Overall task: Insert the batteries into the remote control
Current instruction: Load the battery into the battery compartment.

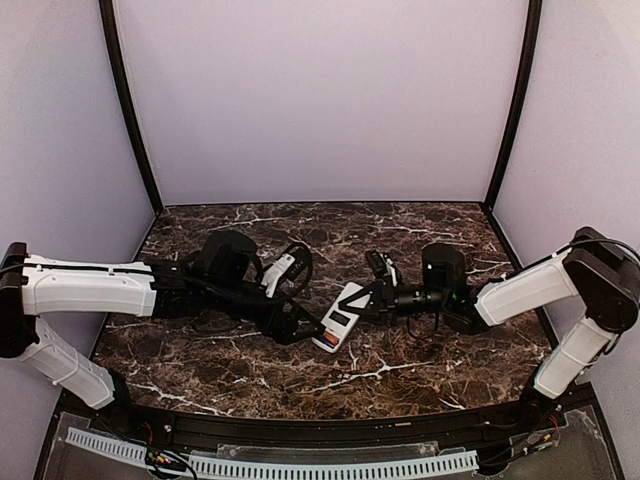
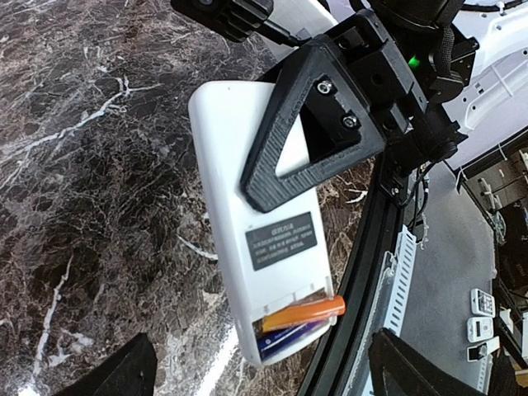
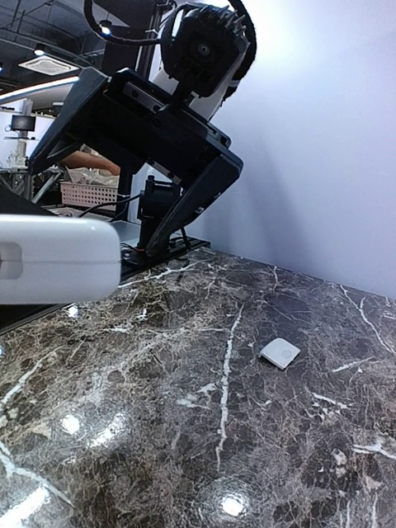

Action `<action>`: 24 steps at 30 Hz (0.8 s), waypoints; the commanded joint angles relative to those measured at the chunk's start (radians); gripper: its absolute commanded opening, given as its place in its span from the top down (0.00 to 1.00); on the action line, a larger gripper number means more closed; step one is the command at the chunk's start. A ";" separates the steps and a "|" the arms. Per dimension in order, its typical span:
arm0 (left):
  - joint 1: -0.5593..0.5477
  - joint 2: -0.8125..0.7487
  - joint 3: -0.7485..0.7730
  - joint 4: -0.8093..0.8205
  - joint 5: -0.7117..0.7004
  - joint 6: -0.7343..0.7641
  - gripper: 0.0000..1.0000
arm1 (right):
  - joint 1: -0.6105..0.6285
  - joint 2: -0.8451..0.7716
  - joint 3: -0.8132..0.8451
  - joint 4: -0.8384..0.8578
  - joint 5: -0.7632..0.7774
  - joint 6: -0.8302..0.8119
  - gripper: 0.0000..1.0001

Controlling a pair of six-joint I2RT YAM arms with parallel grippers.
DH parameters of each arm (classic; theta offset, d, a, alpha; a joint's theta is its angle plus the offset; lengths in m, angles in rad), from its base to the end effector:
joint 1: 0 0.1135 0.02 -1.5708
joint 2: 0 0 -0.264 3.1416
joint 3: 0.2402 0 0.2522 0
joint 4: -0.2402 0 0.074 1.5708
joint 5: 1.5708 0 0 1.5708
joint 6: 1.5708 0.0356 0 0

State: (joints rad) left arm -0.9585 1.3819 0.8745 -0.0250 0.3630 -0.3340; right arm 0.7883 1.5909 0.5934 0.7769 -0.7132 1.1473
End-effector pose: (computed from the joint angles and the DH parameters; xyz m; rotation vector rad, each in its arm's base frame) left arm 0.1656 -0.2578 0.2518 0.9248 2.0891 -1.1149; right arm 0.2000 0.2342 0.1821 -0.2474 2.2329 1.8744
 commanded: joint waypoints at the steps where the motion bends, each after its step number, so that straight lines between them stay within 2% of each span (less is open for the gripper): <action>1: -0.015 0.025 -0.001 0.070 0.067 -0.030 0.10 | 0.019 0.017 0.040 0.037 -0.007 -0.017 1.00; 10: -0.047 0.094 0.036 0.079 0.093 -0.039 0.13 | 0.020 0.013 0.038 0.023 -0.007 -0.027 1.00; 24: -0.054 0.132 0.052 0.079 0.088 -0.052 0.28 | 0.028 0.015 0.040 0.017 0.001 -0.029 1.00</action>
State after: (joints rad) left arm -1.0084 1.5059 0.8997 0.0486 0.4412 -0.3798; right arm 0.8001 1.6051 0.6151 0.7628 -0.7136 1.1339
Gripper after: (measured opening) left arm 0.742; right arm 0.141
